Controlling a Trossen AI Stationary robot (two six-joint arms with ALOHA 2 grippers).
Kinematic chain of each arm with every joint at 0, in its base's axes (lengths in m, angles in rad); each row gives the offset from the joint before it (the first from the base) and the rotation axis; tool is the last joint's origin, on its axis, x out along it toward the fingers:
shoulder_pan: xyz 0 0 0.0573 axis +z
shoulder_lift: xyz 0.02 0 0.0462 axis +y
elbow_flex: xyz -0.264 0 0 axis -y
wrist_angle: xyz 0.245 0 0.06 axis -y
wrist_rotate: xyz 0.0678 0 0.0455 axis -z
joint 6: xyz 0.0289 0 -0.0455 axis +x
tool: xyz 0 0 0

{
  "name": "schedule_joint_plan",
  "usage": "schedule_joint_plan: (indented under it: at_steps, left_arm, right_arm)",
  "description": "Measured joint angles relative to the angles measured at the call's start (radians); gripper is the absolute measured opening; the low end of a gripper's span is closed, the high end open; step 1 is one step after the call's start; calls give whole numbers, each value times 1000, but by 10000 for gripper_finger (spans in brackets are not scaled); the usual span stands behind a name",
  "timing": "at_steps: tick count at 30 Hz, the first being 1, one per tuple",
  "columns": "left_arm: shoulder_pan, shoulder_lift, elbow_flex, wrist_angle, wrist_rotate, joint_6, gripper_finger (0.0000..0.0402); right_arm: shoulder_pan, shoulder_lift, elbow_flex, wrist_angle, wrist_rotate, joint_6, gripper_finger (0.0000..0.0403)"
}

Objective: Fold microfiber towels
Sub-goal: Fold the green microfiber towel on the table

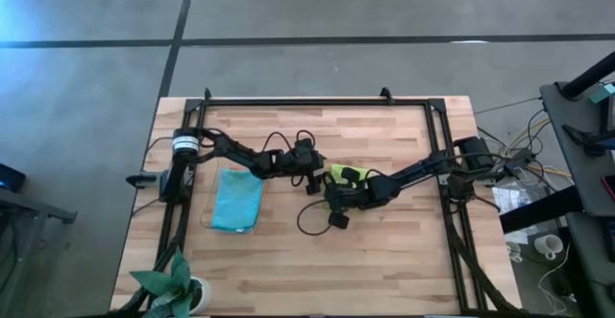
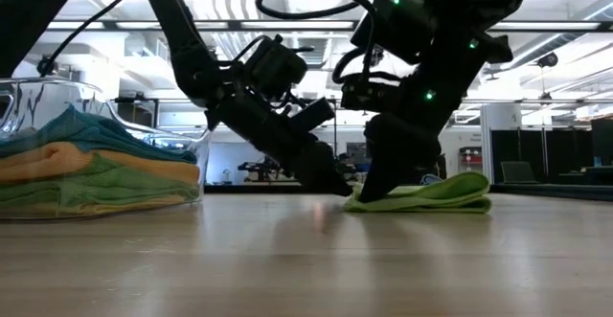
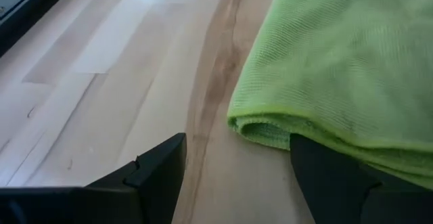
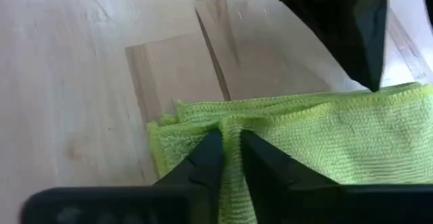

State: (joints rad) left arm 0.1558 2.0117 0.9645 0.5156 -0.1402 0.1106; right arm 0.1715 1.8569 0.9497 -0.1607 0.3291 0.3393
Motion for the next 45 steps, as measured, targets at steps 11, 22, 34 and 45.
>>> schedule_joint_plan:
  at_steps: [11, 22, 34, 45]
  left_arm:
    - [-4, 46, 5, 14, -47, -46, 247]
    - [-16, 35, -1, 0, -52, -33, 247]
    - [-43, 4, -6, -28, -43, 55, 247]
    - [-44, 70, 11, 102, 25, 55, 247]
  right_arm:
    - [30, -64, 68, -146, -63, -67, 10]
    - [44, -67, 54, -167, -72, -50, 9]
    - [49, -67, 53, -204, -78, -45, 9]
    - [51, -67, 52, -199, -78, -45, 9]
